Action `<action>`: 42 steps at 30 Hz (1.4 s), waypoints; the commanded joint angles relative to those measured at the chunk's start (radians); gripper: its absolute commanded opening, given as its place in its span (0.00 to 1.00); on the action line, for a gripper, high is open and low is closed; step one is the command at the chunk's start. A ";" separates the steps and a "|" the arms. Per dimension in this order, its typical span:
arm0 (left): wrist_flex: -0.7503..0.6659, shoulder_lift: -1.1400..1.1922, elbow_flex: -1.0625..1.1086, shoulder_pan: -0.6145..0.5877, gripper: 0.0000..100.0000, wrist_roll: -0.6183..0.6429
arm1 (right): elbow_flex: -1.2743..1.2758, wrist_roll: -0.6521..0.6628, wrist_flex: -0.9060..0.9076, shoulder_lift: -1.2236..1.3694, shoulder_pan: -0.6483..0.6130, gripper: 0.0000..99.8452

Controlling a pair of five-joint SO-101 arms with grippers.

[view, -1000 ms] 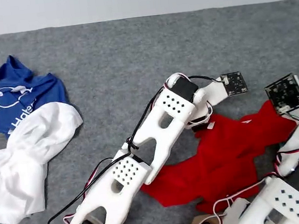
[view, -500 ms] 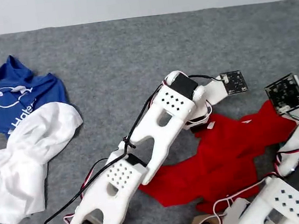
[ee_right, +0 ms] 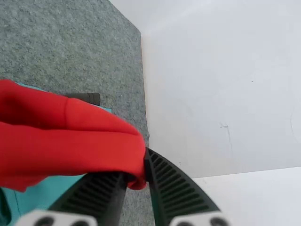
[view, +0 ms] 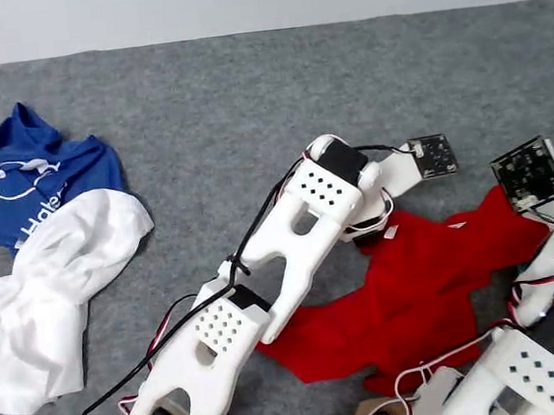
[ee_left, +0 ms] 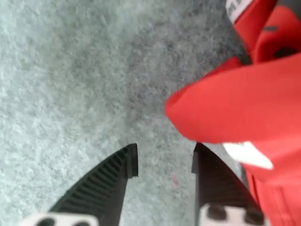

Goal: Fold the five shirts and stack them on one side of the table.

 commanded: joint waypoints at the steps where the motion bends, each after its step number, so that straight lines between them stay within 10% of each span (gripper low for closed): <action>1: -0.029 -0.009 -0.005 0.014 0.20 0.000 | -0.005 0.008 -0.022 -0.022 0.005 0.01; 15: -0.100 -0.005 0.004 0.037 0.19 0.000 | -0.005 0.008 -0.022 -0.022 0.005 0.01; 27: -0.051 -0.021 -0.013 0.032 0.00 -0.002 | -0.006 0.008 -0.021 -0.024 0.005 0.01; 42: 0.123 -0.439 -0.314 -0.207 0.00 0.044 | -0.038 -0.058 0.163 -0.166 -0.065 0.01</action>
